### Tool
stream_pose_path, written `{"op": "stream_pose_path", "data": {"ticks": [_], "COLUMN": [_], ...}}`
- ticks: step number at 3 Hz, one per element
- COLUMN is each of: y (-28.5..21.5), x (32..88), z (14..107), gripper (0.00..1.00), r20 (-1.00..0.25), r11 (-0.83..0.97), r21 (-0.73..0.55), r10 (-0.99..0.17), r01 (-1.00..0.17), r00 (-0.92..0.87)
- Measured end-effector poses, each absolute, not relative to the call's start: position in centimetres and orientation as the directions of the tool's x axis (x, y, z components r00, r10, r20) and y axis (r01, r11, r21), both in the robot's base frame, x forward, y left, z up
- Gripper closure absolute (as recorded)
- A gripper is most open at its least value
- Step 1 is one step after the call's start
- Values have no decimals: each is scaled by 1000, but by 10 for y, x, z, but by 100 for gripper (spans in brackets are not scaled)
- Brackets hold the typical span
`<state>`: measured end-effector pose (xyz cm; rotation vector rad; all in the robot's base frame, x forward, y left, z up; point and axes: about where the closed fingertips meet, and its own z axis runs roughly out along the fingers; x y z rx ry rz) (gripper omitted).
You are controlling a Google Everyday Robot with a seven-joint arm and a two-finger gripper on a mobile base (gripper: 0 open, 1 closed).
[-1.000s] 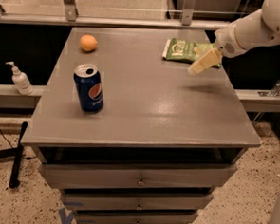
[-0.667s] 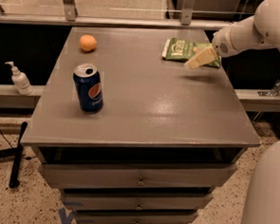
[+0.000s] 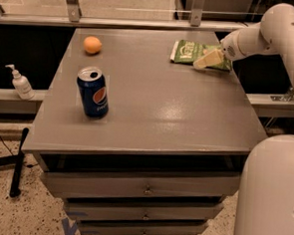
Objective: Move green jalapeno chip bag near pepsi can
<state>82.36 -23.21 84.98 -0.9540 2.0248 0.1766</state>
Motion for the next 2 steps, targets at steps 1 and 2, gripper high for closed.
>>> {"op": "stream_pose_path", "data": {"ticks": [1, 2], "y": [-236, -238], "x": [826, 824], "z": [839, 836], "gripper": [40, 64], "r20": [-755, -755], "r11": [706, 706], "r21": [-199, -188], "r10": [-552, -548], "r01": [-680, -683], "r00": [-352, -359]}}
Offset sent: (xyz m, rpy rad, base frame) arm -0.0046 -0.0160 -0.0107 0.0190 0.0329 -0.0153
